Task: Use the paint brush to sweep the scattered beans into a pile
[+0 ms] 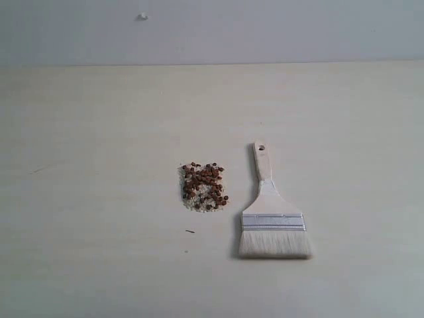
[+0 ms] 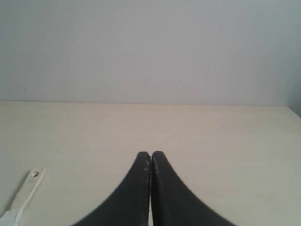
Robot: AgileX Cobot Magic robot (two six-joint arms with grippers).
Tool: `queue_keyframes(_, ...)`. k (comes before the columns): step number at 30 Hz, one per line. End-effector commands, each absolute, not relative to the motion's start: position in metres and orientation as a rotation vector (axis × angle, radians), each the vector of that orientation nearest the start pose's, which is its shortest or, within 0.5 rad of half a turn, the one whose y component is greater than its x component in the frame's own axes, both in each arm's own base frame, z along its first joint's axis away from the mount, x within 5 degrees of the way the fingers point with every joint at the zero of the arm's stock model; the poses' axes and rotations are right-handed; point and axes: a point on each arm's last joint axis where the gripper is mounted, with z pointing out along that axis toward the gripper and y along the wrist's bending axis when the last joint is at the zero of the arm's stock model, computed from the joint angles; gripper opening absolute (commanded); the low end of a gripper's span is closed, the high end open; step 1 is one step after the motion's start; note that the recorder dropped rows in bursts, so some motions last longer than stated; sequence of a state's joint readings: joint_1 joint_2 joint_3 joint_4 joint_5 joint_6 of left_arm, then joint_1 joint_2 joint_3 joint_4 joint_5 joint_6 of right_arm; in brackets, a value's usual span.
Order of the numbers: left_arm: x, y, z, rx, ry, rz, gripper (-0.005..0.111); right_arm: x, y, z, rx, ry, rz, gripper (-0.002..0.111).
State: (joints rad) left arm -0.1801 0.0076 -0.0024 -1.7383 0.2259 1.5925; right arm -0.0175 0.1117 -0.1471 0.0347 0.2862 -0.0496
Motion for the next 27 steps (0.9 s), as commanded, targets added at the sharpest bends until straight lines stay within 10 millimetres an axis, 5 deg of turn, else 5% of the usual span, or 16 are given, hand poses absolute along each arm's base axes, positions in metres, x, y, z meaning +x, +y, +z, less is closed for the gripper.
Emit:
queue_keyframes(1,0.05,-0.031,0.216,0.212,1.459,-0.447,0.0,0.06,-0.001,0.213,-0.001,1.783,-0.025,0.0)
queue_keyframes(10,0.05,-0.031,0.216,0.212,1.459,-0.447,0.0,0.061,-0.001,0.184,-0.004,1.845,-0.027,0.0)
queue_keyframes(27,0.05,-0.031,0.216,0.212,1.459,-0.447,0.0,0.055,-0.001,0.19,-0.007,1.744,-0.033,0.0)
